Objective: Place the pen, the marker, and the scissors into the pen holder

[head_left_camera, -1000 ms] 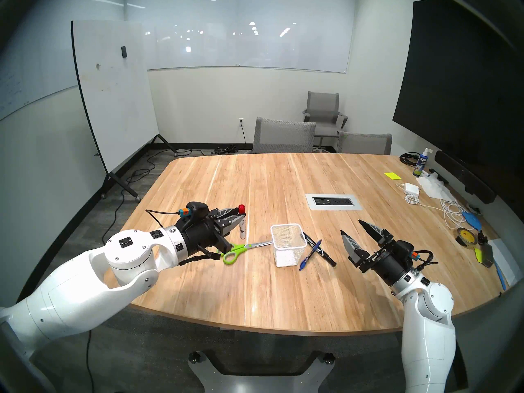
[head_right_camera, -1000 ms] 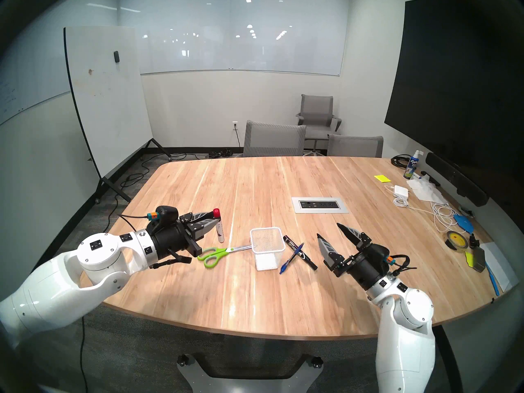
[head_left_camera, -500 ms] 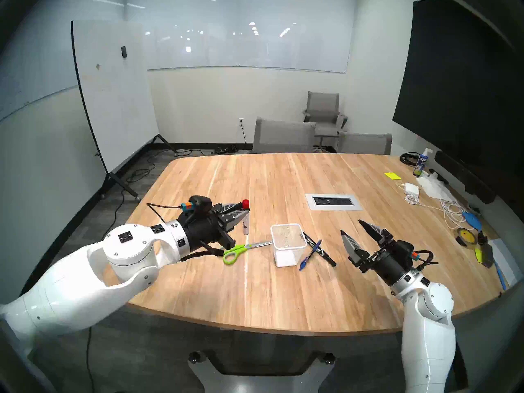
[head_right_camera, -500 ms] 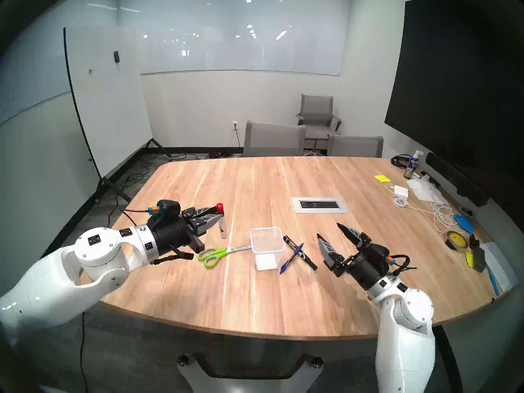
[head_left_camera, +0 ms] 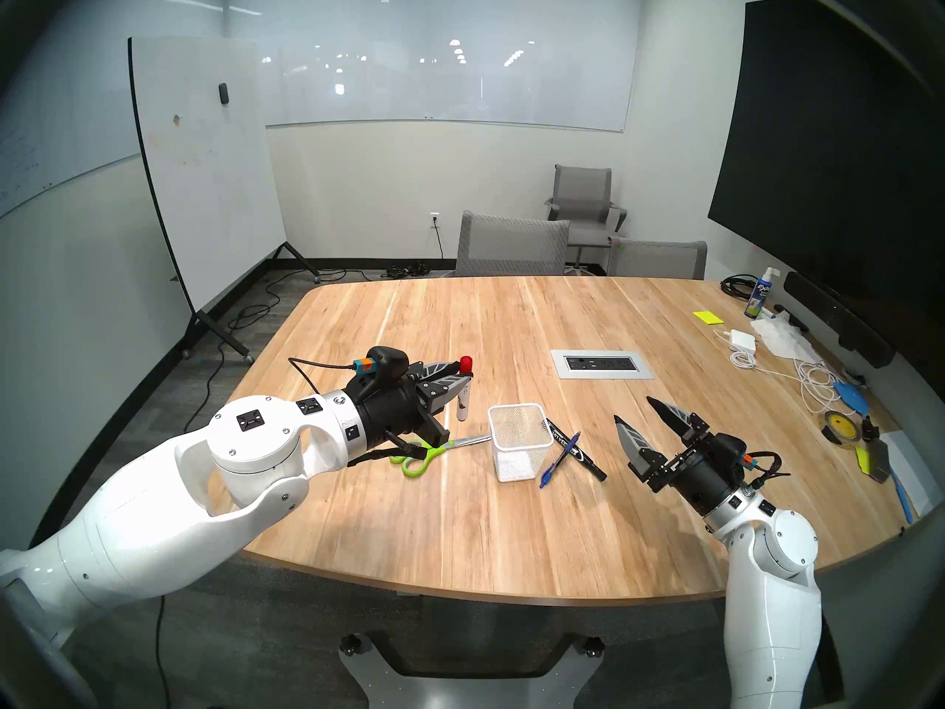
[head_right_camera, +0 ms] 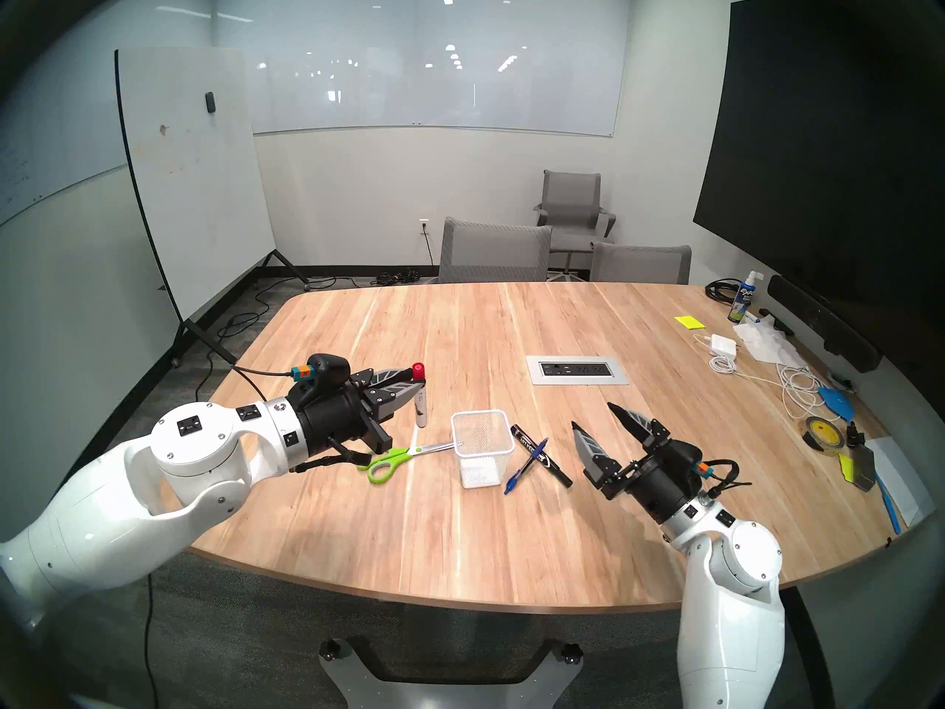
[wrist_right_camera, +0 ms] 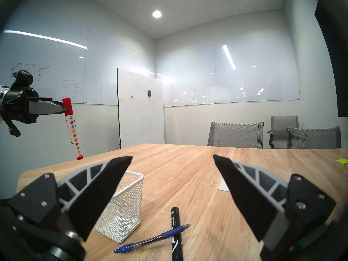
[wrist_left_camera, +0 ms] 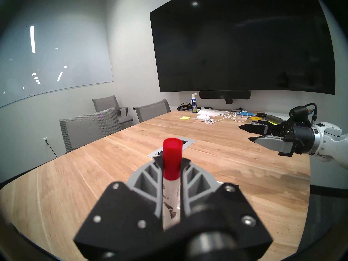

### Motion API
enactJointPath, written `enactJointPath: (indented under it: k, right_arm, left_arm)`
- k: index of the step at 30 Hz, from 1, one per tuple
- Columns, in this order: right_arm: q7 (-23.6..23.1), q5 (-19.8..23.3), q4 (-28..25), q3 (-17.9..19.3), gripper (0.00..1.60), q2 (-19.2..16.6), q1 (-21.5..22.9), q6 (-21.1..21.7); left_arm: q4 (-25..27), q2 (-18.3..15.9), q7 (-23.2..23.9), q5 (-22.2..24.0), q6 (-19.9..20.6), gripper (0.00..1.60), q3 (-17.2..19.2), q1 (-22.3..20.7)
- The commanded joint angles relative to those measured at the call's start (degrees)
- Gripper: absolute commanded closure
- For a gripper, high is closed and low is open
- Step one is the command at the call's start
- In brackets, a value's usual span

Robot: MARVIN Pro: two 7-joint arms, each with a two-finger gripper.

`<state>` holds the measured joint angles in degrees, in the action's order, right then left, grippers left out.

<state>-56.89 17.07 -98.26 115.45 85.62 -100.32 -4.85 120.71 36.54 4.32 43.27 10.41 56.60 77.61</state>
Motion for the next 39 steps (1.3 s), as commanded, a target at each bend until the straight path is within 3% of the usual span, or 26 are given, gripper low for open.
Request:
enactJointPath:
  k: [1, 14, 39]
  right_arm:
    - [0.02, 0.22, -0.95, -0.11, 0.0, 0.04, 0.51, 0.07]
    - [-0.04, 0.15, -0.99, -0.04, 0.0, 0.13, 0.54, 0.12]
    - [-0.16, 0.02, -1.02, 0.08, 0.0, 0.29, 0.6, 0.21]
  left_arm:
    - [0.51, 4.11, -0.15, -0.8, 0.96, 1.6, -0.82, -3.82]
    - [-0.9, 7.49, -0.48, -2.3, 2.61, 1.6, -4.07, -6.24]
    - [-3.0, 9.92, -0.64, -3.97, 1.69, 1.6, -7.85, -5.85]
